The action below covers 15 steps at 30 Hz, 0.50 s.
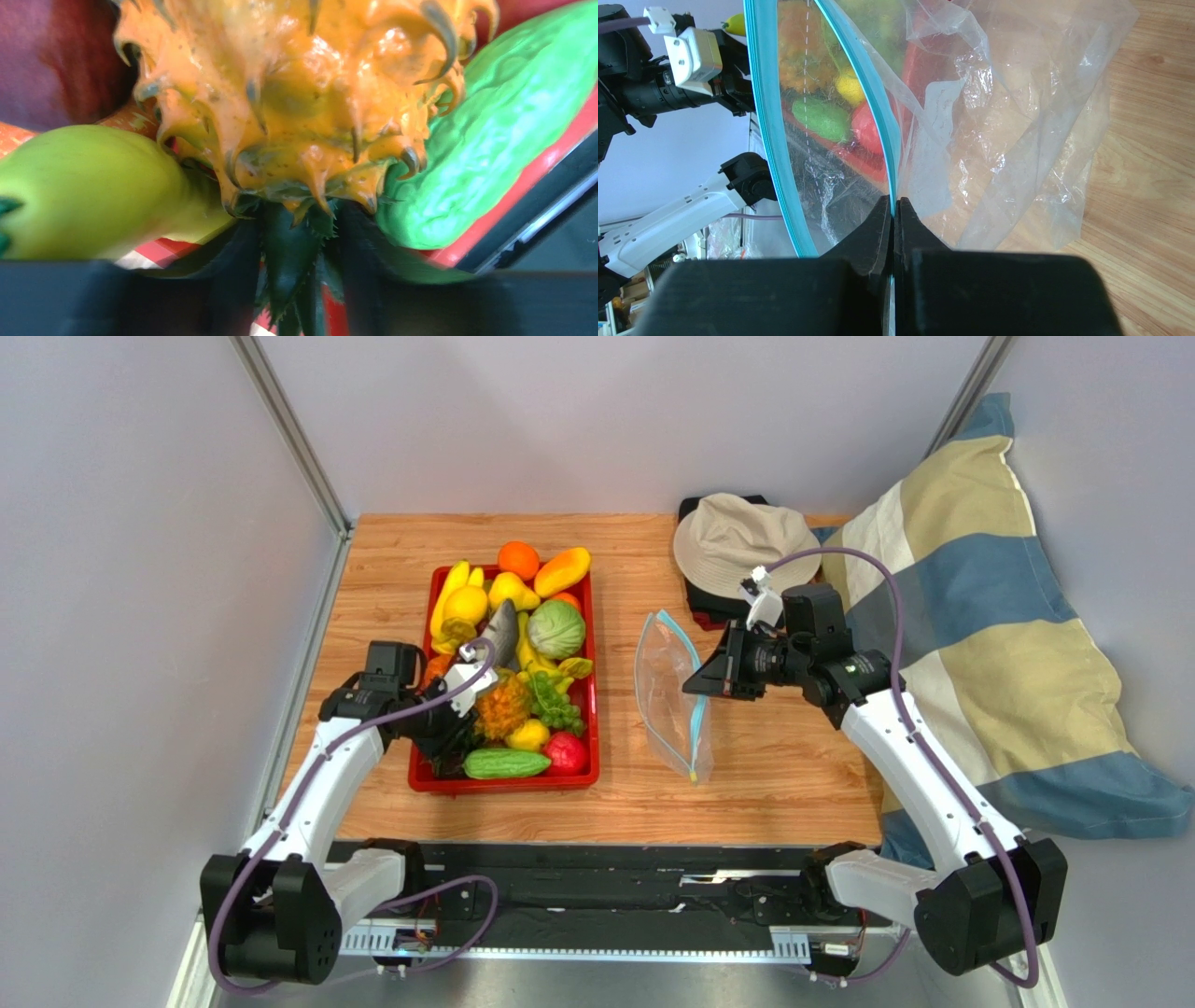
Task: Place the food in the zip-top bag and seal the zipper
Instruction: Pick up the fake fruit from the bin.
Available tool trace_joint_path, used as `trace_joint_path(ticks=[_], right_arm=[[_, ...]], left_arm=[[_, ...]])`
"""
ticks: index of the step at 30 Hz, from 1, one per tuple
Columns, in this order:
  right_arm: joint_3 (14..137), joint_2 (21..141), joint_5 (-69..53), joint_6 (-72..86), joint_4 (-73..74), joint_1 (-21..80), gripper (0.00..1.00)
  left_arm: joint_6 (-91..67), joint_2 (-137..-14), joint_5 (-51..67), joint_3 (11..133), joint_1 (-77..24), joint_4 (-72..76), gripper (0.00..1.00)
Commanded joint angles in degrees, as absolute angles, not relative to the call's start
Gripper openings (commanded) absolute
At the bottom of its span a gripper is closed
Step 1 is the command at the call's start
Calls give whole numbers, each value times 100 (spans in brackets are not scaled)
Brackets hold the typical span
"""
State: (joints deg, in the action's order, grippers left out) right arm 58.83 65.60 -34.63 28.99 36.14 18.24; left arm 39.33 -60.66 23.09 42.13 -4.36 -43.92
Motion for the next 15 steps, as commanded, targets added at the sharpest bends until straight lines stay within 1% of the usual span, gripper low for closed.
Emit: trace_joint_path(ticks=[1,2,3,5,6,8,11,15], right_arm=[[5941,6574,-3524,2804,3489,1828,0],[5941,6583,-3524,2795,3498,1828,0],[5941,6574,-3516,2786,3489,1828,0],[5950,6583,-3498,2777,3481,1828,0],[5950,6583,-3489,2760,3480,1828,0],[6003,6583,-3463,2725,3507,1819,0],[6090,6574,-3419,2690,3524,1828,0],[6161,6574,-3261,2681,3542,1837,0]], left_arm=[[4139,-5758,2557,4649,-404,-4876,31],[4192,-5600,2592,4736,-404,-5061,28],[4192,-5512,2636,4903,-404,-5367,20],[4245,-5344,2707,5105,-404,-5702,13],[4280,-5309,2759,5324,-404,-6026,6],[4324,-5247,2795,5519,-413,-6292,0],[4316,-5221,2935,5914,-413,-6670,0],[4184,-5396,3190,6843,-562,-7214,0]])
